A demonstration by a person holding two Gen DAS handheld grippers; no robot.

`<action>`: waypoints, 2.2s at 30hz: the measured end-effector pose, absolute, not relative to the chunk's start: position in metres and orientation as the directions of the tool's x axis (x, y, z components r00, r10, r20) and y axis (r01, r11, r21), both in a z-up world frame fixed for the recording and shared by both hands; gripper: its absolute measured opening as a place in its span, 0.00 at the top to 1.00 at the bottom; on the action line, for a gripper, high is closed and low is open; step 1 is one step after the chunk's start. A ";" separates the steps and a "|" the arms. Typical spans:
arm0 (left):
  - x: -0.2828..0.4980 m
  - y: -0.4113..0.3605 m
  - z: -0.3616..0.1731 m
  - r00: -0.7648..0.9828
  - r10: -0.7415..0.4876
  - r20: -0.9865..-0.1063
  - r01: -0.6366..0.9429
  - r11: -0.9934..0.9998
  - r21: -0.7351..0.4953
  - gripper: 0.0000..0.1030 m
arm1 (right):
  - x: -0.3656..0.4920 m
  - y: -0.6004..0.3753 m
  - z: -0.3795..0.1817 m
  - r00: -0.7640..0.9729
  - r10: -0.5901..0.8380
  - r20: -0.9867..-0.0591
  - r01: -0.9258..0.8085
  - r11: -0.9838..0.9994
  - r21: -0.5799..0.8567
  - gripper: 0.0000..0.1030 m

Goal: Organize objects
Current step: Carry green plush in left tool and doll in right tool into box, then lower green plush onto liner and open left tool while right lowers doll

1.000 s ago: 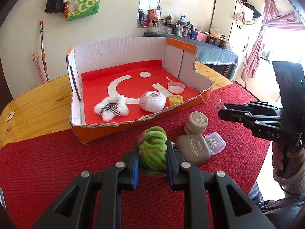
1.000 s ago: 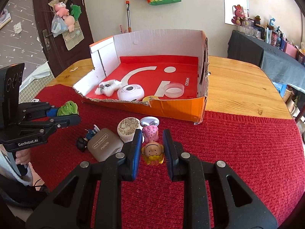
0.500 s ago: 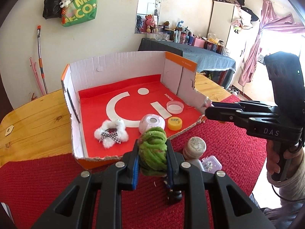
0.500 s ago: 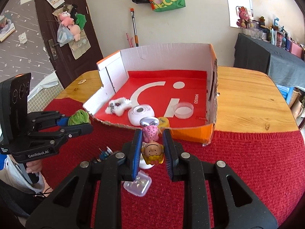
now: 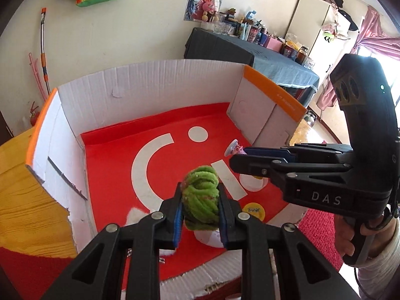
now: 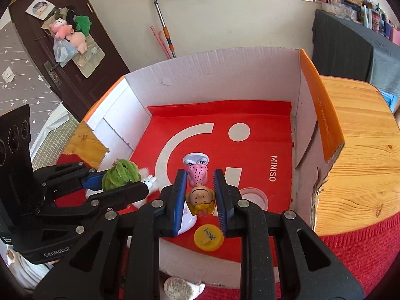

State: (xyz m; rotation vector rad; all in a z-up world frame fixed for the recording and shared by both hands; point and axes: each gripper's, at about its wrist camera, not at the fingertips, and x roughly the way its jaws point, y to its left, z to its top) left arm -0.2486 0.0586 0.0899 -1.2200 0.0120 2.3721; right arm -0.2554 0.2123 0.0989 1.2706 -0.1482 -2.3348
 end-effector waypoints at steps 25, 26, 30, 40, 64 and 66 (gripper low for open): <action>-0.298 0.052 0.044 -0.368 0.393 -0.843 -0.312 -0.906 -0.286 0.77 | -0.284 0.191 0.062 -0.347 -0.326 -0.879 0.359 -0.912 0.197 0.79; -0.298 0.052 0.043 -0.366 0.391 -0.844 -0.311 -0.907 -0.285 0.77 | -0.284 0.191 0.062 -0.345 -0.323 -0.881 0.360 -0.913 0.193 0.79; -0.299 0.052 0.043 -0.361 0.390 -0.847 -0.308 -0.907 -0.287 0.77 | -0.284 0.192 0.063 -0.345 -0.307 -0.887 0.360 -0.916 0.177 0.79; -0.298 0.051 0.041 -0.362 0.396 -0.844 -0.308 -0.905 -0.293 0.76 | -0.283 0.195 0.064 -0.343 -0.305 -0.888 0.358 -0.917 0.176 0.79; -0.297 0.055 0.041 -0.365 0.390 -0.845 -0.319 -0.905 -0.280 0.76 | -0.281 0.200 0.065 -0.339 -0.322 -0.884 0.351 -0.915 0.199 0.79; -0.297 0.054 0.040 -0.365 0.390 -0.845 -0.318 -0.906 -0.280 0.75 | -0.281 0.200 0.065 -0.340 -0.322 -0.884 0.350 -0.915 0.199 0.79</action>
